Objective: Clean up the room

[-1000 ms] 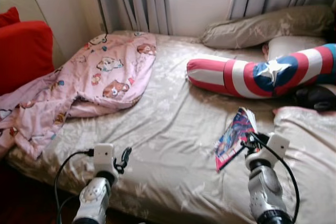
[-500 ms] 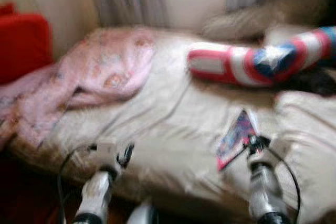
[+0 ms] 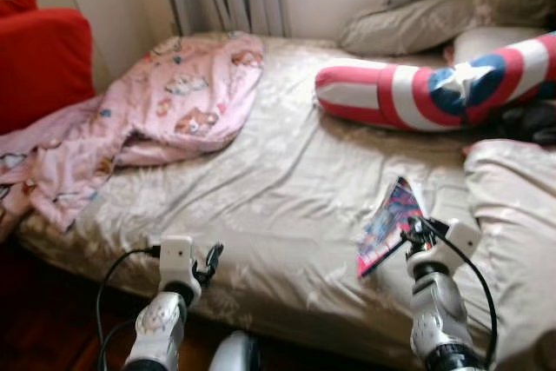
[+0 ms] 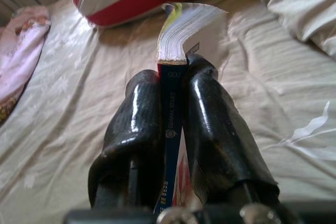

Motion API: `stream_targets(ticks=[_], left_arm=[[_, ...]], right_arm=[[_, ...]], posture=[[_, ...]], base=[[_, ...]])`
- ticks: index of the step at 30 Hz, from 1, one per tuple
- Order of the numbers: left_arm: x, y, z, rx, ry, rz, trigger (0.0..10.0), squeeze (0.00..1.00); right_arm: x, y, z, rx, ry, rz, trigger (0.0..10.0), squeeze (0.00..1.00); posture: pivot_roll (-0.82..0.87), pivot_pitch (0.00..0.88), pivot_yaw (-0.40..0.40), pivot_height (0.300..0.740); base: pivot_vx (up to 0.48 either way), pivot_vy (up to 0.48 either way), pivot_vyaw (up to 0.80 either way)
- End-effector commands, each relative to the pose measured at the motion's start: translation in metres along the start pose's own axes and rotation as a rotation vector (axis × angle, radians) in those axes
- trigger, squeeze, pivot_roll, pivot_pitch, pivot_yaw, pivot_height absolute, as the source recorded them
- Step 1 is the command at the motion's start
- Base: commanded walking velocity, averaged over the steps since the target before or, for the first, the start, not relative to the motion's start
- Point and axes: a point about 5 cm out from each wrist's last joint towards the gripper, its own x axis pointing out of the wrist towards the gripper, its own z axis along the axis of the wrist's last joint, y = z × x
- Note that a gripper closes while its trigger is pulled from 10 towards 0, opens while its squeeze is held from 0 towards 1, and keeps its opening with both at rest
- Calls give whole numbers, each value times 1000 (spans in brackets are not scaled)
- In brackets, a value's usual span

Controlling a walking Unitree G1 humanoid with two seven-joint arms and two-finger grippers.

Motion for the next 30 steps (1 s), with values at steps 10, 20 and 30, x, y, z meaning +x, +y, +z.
stream_targets(ticks=[10,20,30], left_arm=[[0,4,2,-7,-11,6,10000,0],[0,6,4,9,-19,4,10000,0],[-7,13,2,33,-19,-6,10000,0]], right_arm=[[4,8,6,18,-38,40,10000,0],[9,9,11,24,-44,46,10000,0],[16,14,5,42,39,63,10000,0]], posture=[[32,0,51,639],[47,0,54,639],[92,0,68,639]], base=[[283,0,0],[327,0,0],[0,0,0]])
